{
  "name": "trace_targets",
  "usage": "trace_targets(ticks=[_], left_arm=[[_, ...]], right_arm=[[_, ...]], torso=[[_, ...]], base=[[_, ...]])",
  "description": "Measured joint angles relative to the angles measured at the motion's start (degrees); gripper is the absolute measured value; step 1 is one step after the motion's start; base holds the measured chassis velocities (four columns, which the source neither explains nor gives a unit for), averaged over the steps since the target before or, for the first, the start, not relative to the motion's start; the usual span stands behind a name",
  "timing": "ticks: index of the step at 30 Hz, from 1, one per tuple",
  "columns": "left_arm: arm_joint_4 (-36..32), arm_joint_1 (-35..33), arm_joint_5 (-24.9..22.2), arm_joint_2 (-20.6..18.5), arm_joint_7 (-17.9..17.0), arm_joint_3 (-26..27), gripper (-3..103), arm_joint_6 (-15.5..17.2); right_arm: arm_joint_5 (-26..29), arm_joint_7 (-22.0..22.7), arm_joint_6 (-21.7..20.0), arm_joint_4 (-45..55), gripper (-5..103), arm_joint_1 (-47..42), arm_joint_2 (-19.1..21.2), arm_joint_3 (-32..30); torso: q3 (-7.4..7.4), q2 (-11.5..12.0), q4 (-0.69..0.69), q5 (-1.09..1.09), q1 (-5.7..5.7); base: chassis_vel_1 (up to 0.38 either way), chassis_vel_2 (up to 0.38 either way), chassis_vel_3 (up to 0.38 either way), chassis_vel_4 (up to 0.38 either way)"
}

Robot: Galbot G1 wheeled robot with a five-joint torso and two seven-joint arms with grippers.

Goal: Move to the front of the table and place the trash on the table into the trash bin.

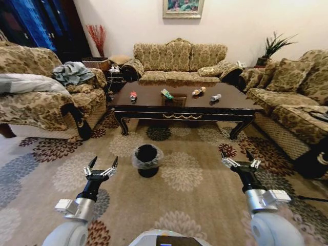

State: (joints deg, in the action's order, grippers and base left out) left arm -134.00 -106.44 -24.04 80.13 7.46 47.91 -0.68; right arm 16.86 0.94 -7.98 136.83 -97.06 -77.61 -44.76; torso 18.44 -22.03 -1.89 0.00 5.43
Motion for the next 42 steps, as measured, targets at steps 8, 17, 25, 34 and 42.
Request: trace_targets(ticks=[8, 17, 25, 34, 42], left_arm=[[0.9, 0.0, 0.0, 0.0, 0.0, 0.4, 100, -0.3], [2.5, -0.3, -0.1, 0.0, 0.1, 0.4, 100, -1.4], [3.4, -1.2, -0.2, -0.1, 1.0, 0.4, 100, -2.9], [4.1, -1.3, -0.3, -0.4, 1.3, 0.3, 100, -3.8], [4.5, -1.0, -0.3, 0.4, 1.4, 0.0, 100, -4.0]], right_arm=[[0.1, 0.3, 0.2, -0.5, 100, 0.5, 0.6, 1.2], [0.0, 1.3, 0.2, -0.7, 100, 1.0, 1.1, 2.6], [0.0, 1.8, 0.0, -0.2, 100, 1.2, 1.1, 3.3], [0.0, 3.1, -0.2, 0.2, 100, 2.2, 0.9, 4.6], [0.0, 3.1, -0.5, -0.5, 100, 2.1, 1.0, 4.3]], torso=[[-0.64, 1.0, 0.01, -0.03, -0.34], [-1.85, 2.9, 0.00, 0.02, -1.02], [-3.07, 4.7, 0.01, 0.00, -1.60], [-4.54, 6.8, 0.00, -0.01, -2.25], [-6.02, 8.9, 0.01, 0.00, -2.85]], base=[[0.128, 0.128, -0.133, -0.117], [-0.018, -0.015, 0.017, 0.016], [0.000, 0.000, 0.000, 0.000], [0.000, 0.000, 0.000, 0.000], [0.000, 0.000, 0.000, 0.000]])
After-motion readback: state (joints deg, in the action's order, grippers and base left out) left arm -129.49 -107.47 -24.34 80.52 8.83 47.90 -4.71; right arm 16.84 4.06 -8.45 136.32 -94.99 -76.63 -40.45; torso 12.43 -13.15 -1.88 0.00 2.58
